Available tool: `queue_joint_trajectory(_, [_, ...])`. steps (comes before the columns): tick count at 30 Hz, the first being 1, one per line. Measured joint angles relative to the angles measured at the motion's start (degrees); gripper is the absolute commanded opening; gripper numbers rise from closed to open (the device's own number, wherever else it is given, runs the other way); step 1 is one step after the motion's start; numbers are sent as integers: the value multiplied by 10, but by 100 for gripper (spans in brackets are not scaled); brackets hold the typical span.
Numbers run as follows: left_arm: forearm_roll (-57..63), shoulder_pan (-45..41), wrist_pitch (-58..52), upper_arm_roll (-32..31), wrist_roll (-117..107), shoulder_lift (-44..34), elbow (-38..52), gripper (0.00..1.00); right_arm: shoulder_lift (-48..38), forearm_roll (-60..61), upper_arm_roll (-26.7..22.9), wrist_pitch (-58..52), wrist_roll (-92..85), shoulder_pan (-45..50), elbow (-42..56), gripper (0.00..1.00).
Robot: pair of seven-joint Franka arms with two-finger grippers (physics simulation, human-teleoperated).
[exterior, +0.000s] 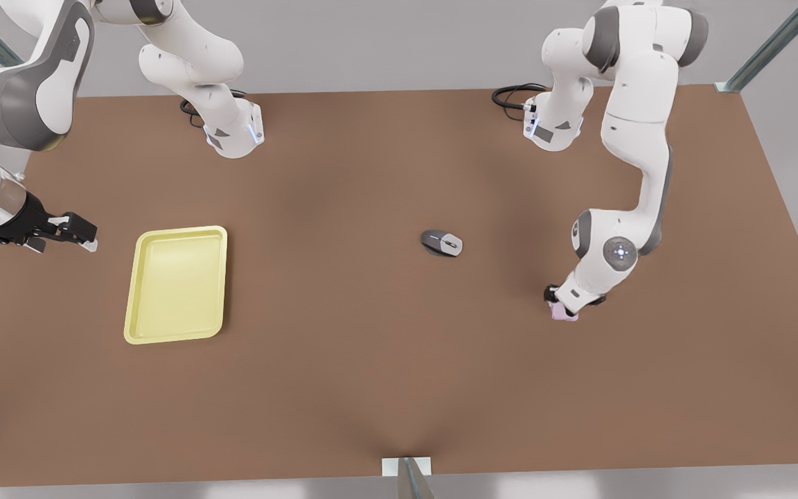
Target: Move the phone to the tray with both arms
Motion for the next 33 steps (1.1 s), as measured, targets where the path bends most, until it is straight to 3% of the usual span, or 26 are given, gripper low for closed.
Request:
queue_joint_trajectory(3, [0,-67,-55,0,-16,27,87,80,0,0,0,0,0,0,0,100])
queue_joint_trajectory(8, [-3,-203,-172,-2,-69,147,338,80,0,0,0,0,0,0,0,100])
queue_joint_trajectory(14, [-8,-317,-246,-15,-148,264,510,80,-7,-1,-2,-3,1,-1,24,100])
queue_joint_trajectory(22, [-8,-377,-205,-21,-243,381,648,81,-14,6,0,-5,1,0,24,100])
queue_joint_trajectory(31, [-7,-407,-132,-20,-345,416,664,82,-7,10,2,-6,2,0,25,100])
queue_joint_trajectory(33, [-7,-411,-125,-20,-366,420,665,100,-8,10,5,-6,2,-1,26,100])
